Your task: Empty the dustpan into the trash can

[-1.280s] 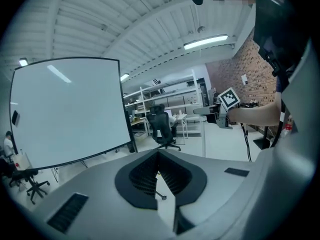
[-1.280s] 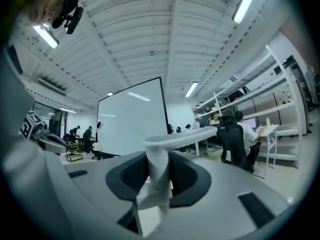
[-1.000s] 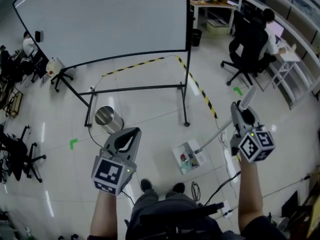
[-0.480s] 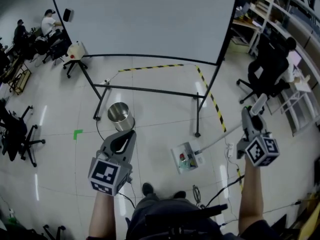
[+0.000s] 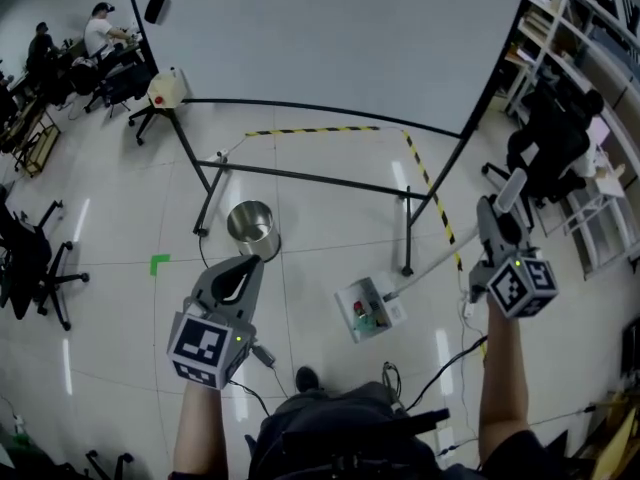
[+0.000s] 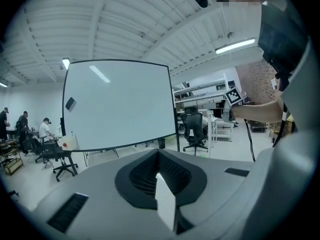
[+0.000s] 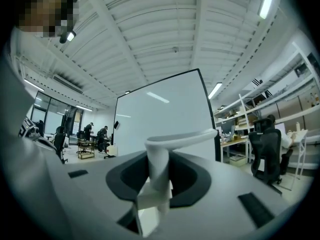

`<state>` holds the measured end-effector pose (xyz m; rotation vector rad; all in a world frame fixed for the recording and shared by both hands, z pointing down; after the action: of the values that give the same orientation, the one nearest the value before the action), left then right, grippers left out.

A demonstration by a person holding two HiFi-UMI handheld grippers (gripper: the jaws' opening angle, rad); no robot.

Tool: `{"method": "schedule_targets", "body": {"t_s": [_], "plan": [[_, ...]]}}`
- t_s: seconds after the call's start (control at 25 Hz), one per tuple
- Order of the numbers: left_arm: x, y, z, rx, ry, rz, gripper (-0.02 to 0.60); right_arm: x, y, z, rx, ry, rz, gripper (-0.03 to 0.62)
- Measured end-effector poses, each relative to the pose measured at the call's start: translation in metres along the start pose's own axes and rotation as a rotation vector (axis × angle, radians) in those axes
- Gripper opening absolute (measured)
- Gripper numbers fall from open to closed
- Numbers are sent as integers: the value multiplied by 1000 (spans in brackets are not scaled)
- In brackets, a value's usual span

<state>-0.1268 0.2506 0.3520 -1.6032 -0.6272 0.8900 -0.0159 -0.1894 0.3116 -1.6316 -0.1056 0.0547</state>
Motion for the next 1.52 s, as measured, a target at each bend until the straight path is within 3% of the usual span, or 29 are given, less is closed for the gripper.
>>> {"method": "schedule_targets", "body": {"t_s": [0.28, 0.72, 1.0, 1.52], "plan": [[34, -11, 52, 22, 81, -8, -3, -53, 4, 48, -16, 67, 3, 110], [63, -30, 93, 76, 197, 5, -3, -127, 1, 105, -30, 204, 5, 109], [54, -28, 124, 84, 262, 19, -3, -181, -5, 134, -28, 317, 11, 109], [0, -21, 168, 109, 379, 115, -3, -311, -13, 147, -22, 504, 7, 109]]}}
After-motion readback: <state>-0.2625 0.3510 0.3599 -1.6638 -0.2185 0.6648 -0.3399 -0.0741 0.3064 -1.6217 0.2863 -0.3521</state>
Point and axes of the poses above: the fingertips, and each gripper's own axes: x backward along the fingers, z to its left, y out of its top, the point moved 9 cm from there along x, backward along the fingers, and after that the axes turned 2 degrees about -z, right-handed, at the moved point
